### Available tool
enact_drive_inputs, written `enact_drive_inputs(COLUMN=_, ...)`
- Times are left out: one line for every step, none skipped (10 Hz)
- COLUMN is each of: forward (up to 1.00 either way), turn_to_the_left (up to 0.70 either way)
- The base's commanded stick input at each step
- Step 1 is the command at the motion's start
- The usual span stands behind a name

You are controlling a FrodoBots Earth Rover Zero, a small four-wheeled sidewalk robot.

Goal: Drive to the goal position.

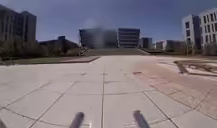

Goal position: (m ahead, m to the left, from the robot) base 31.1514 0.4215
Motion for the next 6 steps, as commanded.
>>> enact_drive_inputs(forward=1.00, turn_to_the_left=0.00)
enact_drive_inputs(forward=1.00, turn_to_the_left=0.00)
enact_drive_inputs(forward=1.00, turn_to_the_left=0.00)
enact_drive_inputs(forward=1.00, turn_to_the_left=0.00)
enact_drive_inputs(forward=1.00, turn_to_the_left=0.00)
enact_drive_inputs(forward=1.00, turn_to_the_left=0.00)
